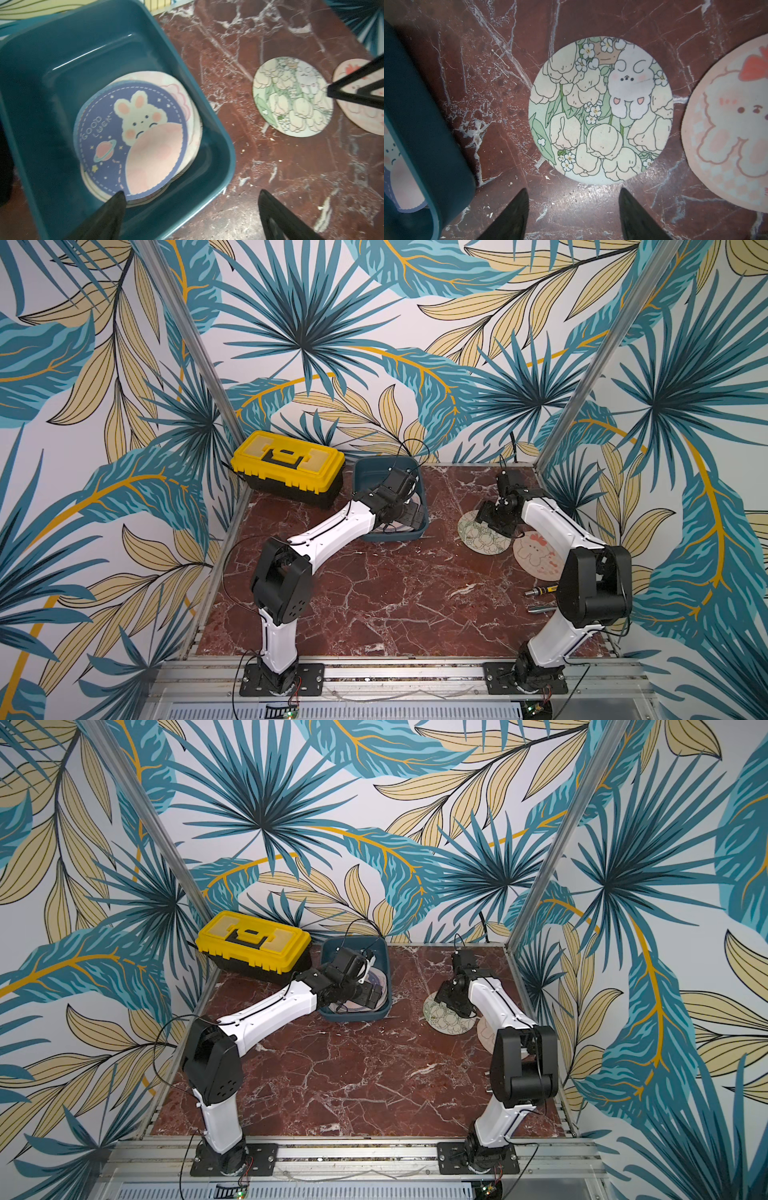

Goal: Put the coasters into the storage box
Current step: Place the coaster in the storage box, then pick up the coaster from the center of the board.

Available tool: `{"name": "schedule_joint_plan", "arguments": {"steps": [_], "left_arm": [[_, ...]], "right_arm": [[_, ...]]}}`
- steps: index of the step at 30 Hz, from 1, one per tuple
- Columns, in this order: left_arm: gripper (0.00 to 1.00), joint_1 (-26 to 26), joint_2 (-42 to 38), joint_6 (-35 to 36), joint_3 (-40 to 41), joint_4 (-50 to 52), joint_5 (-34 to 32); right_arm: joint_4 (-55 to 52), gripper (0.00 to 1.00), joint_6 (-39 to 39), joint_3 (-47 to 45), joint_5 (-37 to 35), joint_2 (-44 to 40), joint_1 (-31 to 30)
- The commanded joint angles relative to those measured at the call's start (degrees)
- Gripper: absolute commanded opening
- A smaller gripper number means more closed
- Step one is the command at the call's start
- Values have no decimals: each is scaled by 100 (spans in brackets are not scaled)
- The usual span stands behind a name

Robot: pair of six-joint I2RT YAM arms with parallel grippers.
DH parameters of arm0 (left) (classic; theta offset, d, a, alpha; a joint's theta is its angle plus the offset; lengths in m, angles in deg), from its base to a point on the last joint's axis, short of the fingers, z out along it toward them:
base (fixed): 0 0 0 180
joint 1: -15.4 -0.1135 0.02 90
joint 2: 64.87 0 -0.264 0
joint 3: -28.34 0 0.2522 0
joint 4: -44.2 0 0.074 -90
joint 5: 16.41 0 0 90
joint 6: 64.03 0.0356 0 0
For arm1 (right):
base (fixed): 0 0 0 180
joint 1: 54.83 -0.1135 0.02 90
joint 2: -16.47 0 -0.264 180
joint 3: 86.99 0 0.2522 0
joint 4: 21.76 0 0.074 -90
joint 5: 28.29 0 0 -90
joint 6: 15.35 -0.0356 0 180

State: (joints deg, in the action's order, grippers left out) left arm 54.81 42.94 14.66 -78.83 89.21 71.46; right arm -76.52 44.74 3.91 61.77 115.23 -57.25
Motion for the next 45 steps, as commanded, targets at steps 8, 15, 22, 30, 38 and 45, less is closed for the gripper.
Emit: {"name": "schedule_joint_plan", "arguments": {"steps": [8, 15, 22, 30, 38, 45], "left_arm": [[100, 736, 317, 494, -30, -840, 781], [100, 960, 704, 409, -160, -973, 1050], [99, 1049, 1088, 308, -351, -1029, 1263], [99, 1059, 1413, 230, -503, -1030, 1259], [100, 1060, 1420, 250, -486, -1026, 1254], [100, 1068, 1380, 290, -442, -1029, 1273]], "right_arm": [[5, 69, 88, -127, -151, 147, -31], [-93, 69, 174, -25, -404, 349, 9], [-152, 69, 194, 42, -528, 559, 114], [-135, 70, 237, 63, -568, 737, 385], [-93, 78, 258, 200, -444, 1062, 662], [-60, 82, 182, 201, -322, 1298, 769]]}}
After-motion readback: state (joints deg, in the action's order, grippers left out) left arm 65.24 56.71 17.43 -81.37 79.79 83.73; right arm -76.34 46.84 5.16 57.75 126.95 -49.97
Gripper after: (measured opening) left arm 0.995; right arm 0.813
